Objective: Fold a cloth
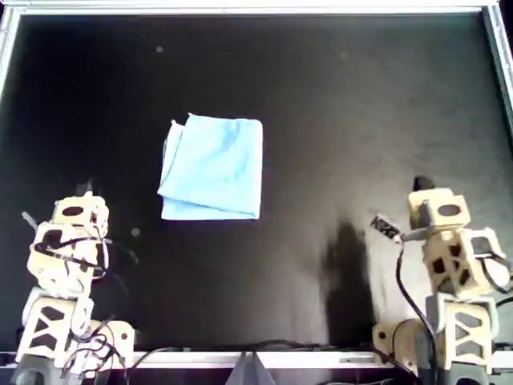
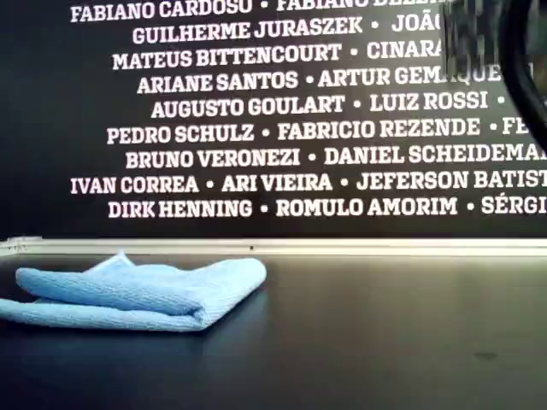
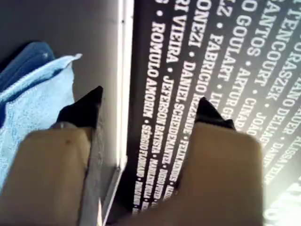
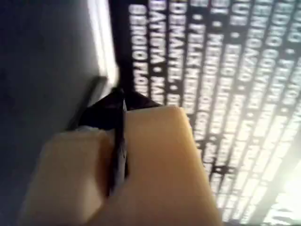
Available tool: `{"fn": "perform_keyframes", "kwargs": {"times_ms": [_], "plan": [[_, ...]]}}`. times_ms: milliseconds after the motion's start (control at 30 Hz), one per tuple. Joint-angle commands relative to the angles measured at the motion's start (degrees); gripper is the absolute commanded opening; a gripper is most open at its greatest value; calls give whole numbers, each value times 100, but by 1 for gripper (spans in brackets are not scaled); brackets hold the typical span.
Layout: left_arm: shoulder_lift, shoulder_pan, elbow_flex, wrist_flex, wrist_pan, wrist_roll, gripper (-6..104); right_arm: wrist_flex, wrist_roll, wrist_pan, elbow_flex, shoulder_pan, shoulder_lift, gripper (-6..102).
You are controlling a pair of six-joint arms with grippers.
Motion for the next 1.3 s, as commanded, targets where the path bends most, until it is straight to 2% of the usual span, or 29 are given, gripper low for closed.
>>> {"fn": "perform_keyframes", "kwargs": {"times_ms": [0, 400, 467, 733, 1000, 1267], "plan": [[114, 97, -53, -35, -18, 0, 68, -176, -26, 9, 141, -53, 202, -2], [114, 141, -53, -18, -18, 9, 68, -176, -26, 9, 413, -53, 202, -2], [123, 149, -53, 53, -18, -62, 68, -176, -26, 18, 413, -53, 185, -2], [141, 123, -53, 1072, -9, -79, 68, -141, -26, 18, 413, -62, 193, -2], [141, 158, -53, 1731, -9, -79, 68, 1318, -26, 9, 413, -53, 220, -2], [141, 149, -53, 2470, 70, -79, 68, 1494, -26, 9, 413, -53, 220, -2]]}}
